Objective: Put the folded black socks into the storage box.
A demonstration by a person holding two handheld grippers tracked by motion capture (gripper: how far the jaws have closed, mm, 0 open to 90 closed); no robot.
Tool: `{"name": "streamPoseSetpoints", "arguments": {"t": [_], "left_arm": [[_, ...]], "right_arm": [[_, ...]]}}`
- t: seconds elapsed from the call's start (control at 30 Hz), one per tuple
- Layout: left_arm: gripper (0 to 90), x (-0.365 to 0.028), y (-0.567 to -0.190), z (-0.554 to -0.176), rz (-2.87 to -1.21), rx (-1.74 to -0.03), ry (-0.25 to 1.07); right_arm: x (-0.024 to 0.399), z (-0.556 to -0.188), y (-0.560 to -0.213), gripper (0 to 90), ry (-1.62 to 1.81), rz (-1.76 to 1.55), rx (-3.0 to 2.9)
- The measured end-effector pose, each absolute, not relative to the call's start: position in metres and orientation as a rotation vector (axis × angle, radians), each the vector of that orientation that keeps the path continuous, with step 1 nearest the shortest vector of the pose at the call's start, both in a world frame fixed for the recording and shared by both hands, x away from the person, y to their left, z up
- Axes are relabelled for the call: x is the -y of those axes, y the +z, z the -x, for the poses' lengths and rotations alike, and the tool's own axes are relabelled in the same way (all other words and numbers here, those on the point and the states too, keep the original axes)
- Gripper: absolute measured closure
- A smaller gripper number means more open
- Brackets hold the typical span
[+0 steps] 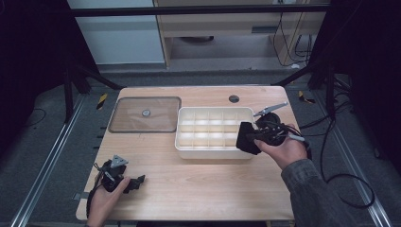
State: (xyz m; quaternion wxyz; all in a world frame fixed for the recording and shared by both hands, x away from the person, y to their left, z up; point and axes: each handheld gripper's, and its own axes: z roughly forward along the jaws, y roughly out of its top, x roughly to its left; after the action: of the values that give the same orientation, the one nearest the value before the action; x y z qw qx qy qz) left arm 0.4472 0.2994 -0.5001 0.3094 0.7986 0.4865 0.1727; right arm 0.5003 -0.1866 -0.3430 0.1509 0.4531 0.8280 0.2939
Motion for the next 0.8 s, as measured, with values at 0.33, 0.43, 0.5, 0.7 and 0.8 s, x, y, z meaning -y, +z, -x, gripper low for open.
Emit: {"name": "streamPoseSetpoints", "arguments": {"t": [0.33, 0.43, 0.5, 0.7, 0.8], "left_arm": [[0.0, -0.299, -0.508, -0.446, -2.085, -1.233, 0.535], [0.0, -0.299, -0.509, -0.446, -2.083, -1.234, 0.536], [0.0, -0.299, -0.509, -0.446, -2.082, -1.235, 0.537], [0.0, -0.299, -0.509, -0.446, -2.082, -1.236, 0.538], [0.0, -0.299, -0.509, -0.446, -2.082, -1.236, 0.538]], "right_arm": [[0.189, -0.516, -0.342, 71.6, 0.812, -1.313, -2.367], [0.19, -0.523, -0.343, 71.6, 0.777, -1.318, -2.371], [0.191, -0.524, -0.344, 71.6, 0.777, -1.323, -2.37], [0.191, -0.535, -0.351, 71.6, 0.735, -1.343, -2.376], [0.19, -0.539, -0.356, 71.5, 0.708, -1.343, -2.381]]}}
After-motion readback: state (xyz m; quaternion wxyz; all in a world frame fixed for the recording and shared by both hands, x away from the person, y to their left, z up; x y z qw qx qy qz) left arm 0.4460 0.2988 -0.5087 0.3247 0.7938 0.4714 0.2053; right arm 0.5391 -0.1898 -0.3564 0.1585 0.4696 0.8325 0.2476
